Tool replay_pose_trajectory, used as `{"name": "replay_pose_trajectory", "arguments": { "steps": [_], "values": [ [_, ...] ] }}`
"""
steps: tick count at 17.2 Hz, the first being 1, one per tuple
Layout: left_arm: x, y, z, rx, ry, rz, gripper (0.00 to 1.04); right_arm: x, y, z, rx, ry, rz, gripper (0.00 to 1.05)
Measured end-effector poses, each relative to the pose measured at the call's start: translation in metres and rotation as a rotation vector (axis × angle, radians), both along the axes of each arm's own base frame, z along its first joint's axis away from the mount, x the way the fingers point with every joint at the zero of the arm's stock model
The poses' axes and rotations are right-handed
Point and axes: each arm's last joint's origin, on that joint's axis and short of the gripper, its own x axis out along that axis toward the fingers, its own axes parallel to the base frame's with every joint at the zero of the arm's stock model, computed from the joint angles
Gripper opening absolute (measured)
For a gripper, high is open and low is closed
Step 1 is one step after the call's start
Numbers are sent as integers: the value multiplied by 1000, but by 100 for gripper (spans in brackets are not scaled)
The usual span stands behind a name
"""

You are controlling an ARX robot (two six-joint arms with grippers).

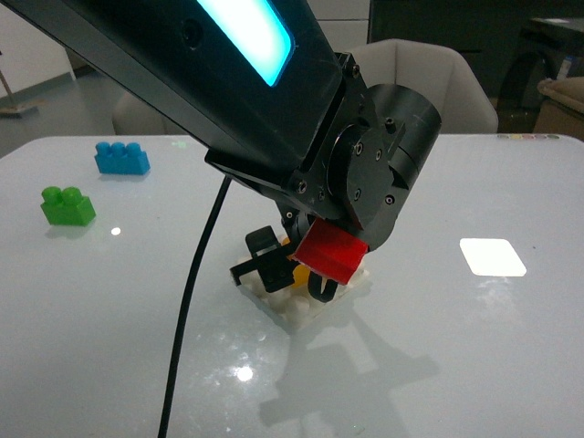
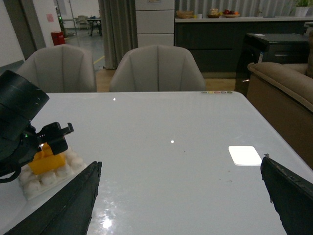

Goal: Insert yellow block into base center

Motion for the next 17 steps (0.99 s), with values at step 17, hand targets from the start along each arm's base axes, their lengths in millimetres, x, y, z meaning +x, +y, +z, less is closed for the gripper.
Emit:
{"name": "replay_pose_trajectory", "arguments": {
  "steps": [17],
  "values": [
    [12,-11,0,38,2,81,62,0,0,0,0,0,0,98]
  ]
}}
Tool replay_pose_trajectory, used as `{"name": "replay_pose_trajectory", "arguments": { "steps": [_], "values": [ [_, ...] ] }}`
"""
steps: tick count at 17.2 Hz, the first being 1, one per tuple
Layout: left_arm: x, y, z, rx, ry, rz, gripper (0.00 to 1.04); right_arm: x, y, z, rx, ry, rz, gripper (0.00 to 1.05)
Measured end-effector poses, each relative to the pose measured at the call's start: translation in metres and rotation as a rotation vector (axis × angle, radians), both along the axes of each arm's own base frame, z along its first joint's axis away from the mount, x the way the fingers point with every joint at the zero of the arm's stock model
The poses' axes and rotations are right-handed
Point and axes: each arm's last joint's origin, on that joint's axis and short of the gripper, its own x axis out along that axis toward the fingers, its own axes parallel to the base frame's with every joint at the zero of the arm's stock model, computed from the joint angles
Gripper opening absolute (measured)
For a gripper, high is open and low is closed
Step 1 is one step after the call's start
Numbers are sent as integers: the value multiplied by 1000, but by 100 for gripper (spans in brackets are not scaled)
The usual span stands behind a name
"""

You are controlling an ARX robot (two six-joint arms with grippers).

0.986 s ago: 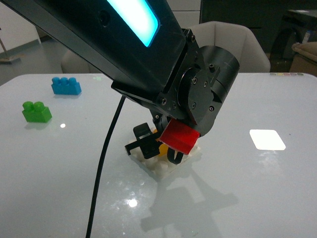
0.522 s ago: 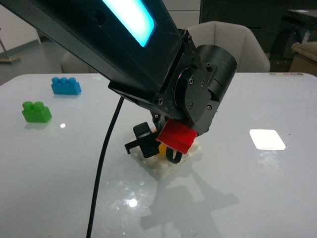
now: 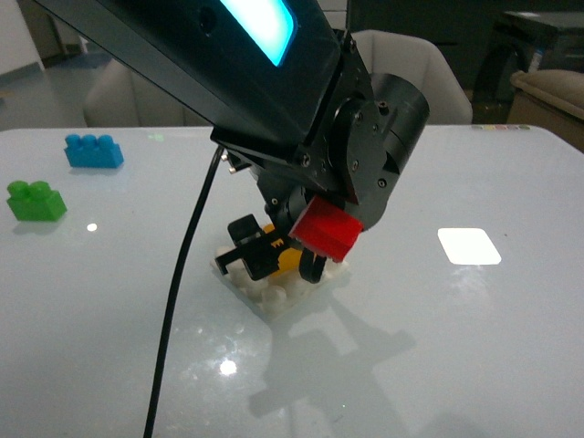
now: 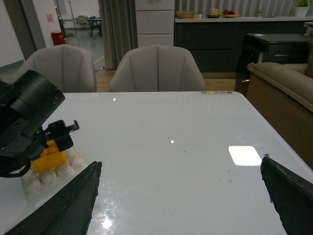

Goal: Insert yellow block into base center

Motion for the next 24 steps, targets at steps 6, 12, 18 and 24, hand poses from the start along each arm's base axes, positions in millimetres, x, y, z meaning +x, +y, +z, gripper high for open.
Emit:
{"name": "replay_pose_trajectory", "arguments": {
  "steps": [6,12,18,24],
  "values": [
    [7,0,-10,47,49,0,62,0,0,0,0,0,0,98],
    [11,-6,-4,16,-3,-76,97,0,0,0,0,0,0,98],
    [10,-13,28,31,-145,-127,98,0,0,0,0,0,0,98],
    [17,4,27,74,-259,-186,97,0,0,0,0,0,0,98]
  ]
}}
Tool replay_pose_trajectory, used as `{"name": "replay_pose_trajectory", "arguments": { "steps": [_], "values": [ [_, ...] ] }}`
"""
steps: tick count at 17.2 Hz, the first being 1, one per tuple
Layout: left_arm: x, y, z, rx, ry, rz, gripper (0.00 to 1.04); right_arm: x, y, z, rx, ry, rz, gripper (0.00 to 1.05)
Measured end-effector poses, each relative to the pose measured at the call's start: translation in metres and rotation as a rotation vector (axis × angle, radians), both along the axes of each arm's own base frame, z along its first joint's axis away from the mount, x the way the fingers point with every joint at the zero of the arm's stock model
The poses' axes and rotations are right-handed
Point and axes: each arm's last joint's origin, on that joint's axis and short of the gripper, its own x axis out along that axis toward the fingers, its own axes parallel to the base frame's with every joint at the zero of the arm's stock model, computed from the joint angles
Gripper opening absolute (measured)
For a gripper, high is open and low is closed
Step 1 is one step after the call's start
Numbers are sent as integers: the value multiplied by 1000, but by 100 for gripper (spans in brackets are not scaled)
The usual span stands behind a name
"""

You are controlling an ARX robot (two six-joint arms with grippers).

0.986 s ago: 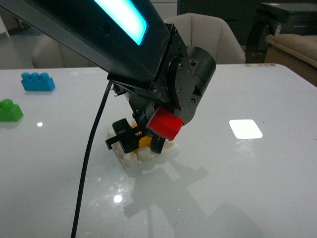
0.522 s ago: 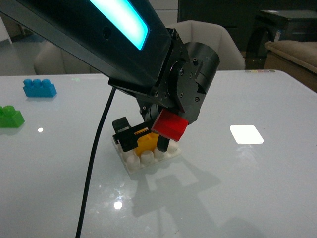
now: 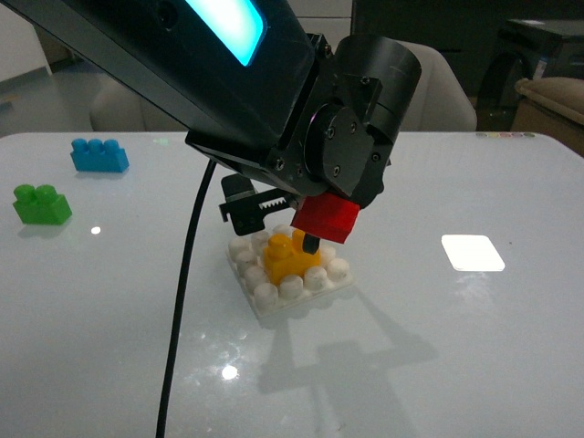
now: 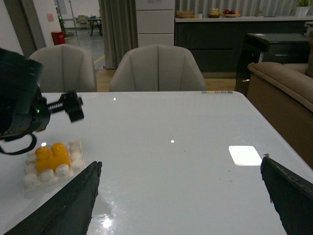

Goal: Insert yellow block into base center

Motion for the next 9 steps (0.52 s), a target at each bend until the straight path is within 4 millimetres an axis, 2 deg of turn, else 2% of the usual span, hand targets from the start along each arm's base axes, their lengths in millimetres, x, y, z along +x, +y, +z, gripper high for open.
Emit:
{"name": "replay_pose_trajectory", "arguments": {
  "steps": [1,3,5,6,7,9],
  "values": [
    [2,10,0,-58,-147,-65,88,0,0,0,0,0,0,98],
    [-36,61,4,83,-315,-187,67,0,0,0,0,1,0,98],
    [-70,121,37,153,-489,-166,45,0,0,0,0,0,0,98],
    [-87,148,49,175,-533,-141,34,0,0,0,0,0,0,98],
    [-109,168,48,197,-521,-147,21,0,0,0,0,0,0,98],
    [-144,191,32,233,-410,-208,2,0,0,0,0,0,0,98]
  ]
}}
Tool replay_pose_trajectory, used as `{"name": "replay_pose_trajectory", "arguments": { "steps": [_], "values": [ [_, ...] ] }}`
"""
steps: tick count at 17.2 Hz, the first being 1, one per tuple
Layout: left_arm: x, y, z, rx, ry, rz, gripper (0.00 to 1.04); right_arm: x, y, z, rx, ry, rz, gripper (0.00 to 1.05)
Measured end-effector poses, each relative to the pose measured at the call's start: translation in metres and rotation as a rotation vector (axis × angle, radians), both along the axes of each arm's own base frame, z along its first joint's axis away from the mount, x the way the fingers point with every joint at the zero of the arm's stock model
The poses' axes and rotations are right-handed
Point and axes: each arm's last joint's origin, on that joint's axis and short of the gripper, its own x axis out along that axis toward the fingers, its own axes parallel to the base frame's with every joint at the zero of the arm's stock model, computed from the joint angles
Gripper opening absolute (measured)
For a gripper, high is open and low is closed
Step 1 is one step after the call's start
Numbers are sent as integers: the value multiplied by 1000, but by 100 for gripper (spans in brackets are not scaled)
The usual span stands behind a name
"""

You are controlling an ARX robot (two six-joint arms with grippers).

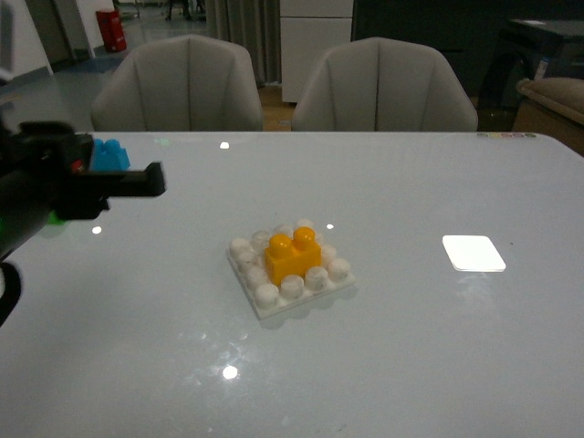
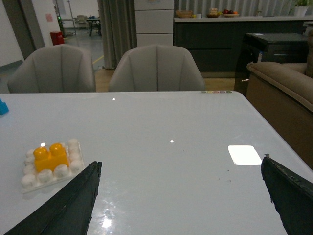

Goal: Insert yellow block into base center

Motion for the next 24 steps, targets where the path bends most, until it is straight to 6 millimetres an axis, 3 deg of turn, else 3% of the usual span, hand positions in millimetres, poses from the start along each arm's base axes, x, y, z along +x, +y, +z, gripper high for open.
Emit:
{"name": "replay_pose_trajectory", "arguments": {
  "steps": [3,5,10,13,15,24],
  "values": [
    [-37,34,14,-12,-58,19,2,0,0,0,0,0,0,98],
    [-58,46,5,-3,-11,10,2,0,0,0,0,0,0,98],
    [-96,65,8,-7,-24,10,2,0,0,0,0,0,0,98],
    [-105,68,10,-8,-32,5,2,0,0,0,0,0,0,98],
    [-117,81,10,-8,-28,22,2,0,0,0,0,0,0,98],
    [-136,80,13,-9,-41,4,2,0,0,0,0,0,0,98]
  ]
}}
